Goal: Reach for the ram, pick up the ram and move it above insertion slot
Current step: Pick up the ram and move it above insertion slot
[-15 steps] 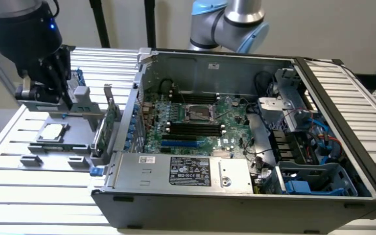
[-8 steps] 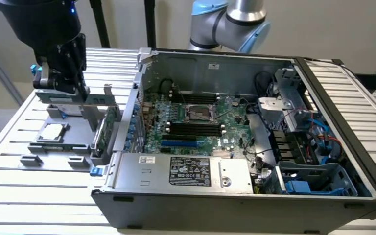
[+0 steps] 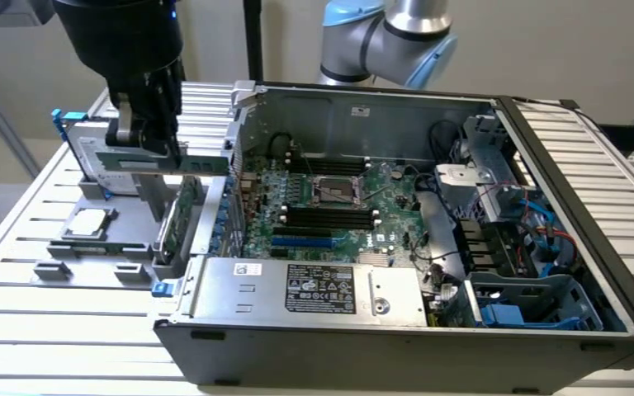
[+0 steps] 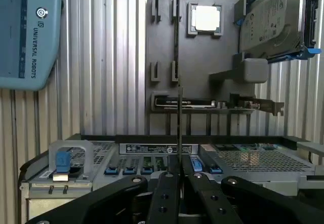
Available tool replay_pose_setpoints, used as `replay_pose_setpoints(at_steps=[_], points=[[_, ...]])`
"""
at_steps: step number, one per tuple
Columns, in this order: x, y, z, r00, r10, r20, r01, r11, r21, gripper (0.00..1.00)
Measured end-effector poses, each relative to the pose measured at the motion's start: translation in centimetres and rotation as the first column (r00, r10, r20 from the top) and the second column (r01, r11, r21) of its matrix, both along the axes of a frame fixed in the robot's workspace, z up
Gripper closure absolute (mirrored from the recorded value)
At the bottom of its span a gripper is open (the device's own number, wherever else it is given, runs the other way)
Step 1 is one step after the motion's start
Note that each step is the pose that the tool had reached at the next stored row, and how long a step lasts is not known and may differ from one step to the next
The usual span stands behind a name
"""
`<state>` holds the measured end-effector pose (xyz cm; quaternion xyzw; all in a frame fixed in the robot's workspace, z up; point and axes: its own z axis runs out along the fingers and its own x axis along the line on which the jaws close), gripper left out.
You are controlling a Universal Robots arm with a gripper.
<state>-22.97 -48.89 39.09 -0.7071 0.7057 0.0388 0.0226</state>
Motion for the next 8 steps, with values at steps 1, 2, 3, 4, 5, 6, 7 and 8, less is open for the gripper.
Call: replay_pose_setpoints(at_steps=[1,2,3,4,5,6,7,8], points=[[0.4,0.01,0.0,1.0,0.0,0.0001,0.0,1.0,0.001,0.87],[0.9,0.01,0.0,1.0,0.0,-0.0001,0.0,1.0,0.0016,0.87],[1.4,0.02,0.0,1.0,0.0,-0.0002,0.0,1.0,0.0022,0.87],[1.8,0.04,0.0,1.0,0.0,-0.0003,0.0,1.0,0.0026,0.87],[2.3,0.05,0.0,1.0,0.0,-0.0003,0.0,1.0,0.0029,0.87],[2.7,0.06,0.0,1.0,0.0,-0.0004,0.0,1.0,0.0032,0.87],[3.2,0.07,0.0,1.0,0.0,-0.0004,0.0,1.0,0.0036,0.87],[3.6,0.08,0.0,1.0,0.0,-0.0005,0.0,1.0,0.0039,0.87]])
